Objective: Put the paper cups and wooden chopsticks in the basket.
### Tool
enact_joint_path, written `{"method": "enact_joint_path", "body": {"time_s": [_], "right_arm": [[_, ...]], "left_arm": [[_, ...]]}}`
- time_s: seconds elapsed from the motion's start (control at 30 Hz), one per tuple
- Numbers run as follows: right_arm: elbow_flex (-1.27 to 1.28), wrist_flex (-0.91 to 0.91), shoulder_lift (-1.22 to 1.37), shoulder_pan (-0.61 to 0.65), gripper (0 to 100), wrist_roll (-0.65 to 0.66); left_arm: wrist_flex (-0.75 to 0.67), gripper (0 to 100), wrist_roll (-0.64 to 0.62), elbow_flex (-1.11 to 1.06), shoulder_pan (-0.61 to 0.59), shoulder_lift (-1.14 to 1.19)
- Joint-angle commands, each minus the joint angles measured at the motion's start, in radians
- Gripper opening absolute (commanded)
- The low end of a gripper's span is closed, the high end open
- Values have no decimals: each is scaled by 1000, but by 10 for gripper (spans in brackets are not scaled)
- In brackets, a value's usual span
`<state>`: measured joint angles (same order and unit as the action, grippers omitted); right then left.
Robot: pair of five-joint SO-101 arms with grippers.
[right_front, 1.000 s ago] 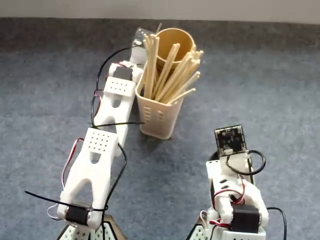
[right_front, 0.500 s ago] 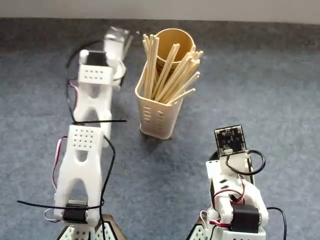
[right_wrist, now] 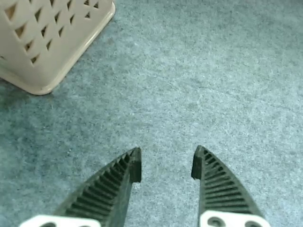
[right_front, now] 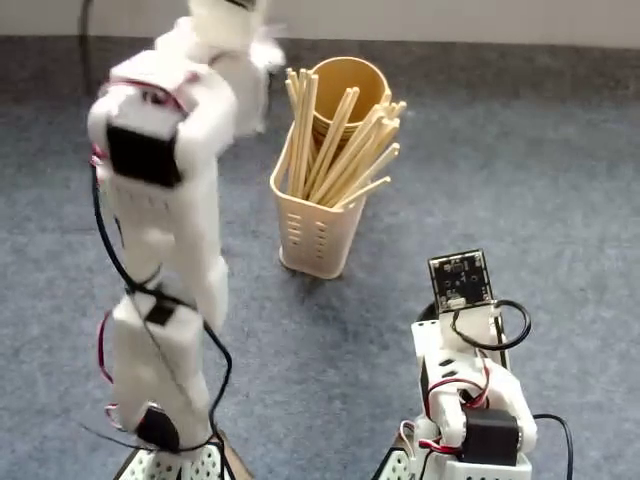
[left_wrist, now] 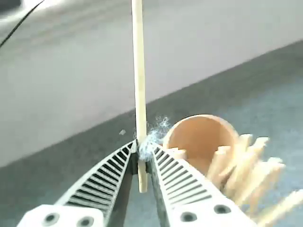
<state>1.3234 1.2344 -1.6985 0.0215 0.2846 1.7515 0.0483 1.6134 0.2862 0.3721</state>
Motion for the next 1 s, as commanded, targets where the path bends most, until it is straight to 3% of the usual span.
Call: {"method": "enact_joint_path", "body": {"time_s": [0.0,0.1,0.33,0.53,0.67,0.77,0.97], "right_arm": [[-4,-5,-1,2,187,12],[-4,-7,-1,7,187,12],[-4,-7,2,7,187,12],[-4,-7,7,7,187,12],[-2,-7,7,7,187,12],[-2,-7,7,7,187,12],[-2,-7,7,7,187,12]], "left_arm": [[-11,4,29,53,102,-179],[6,4,63,48,110,-292],[15,4,57,47,-8,-369],[9,4,60,50,-50,-168],[25,4,-41,13,-108,-36],[28,3,-43,-165,-131,-111],[23,3,-2,-848,-70,-541]]}}
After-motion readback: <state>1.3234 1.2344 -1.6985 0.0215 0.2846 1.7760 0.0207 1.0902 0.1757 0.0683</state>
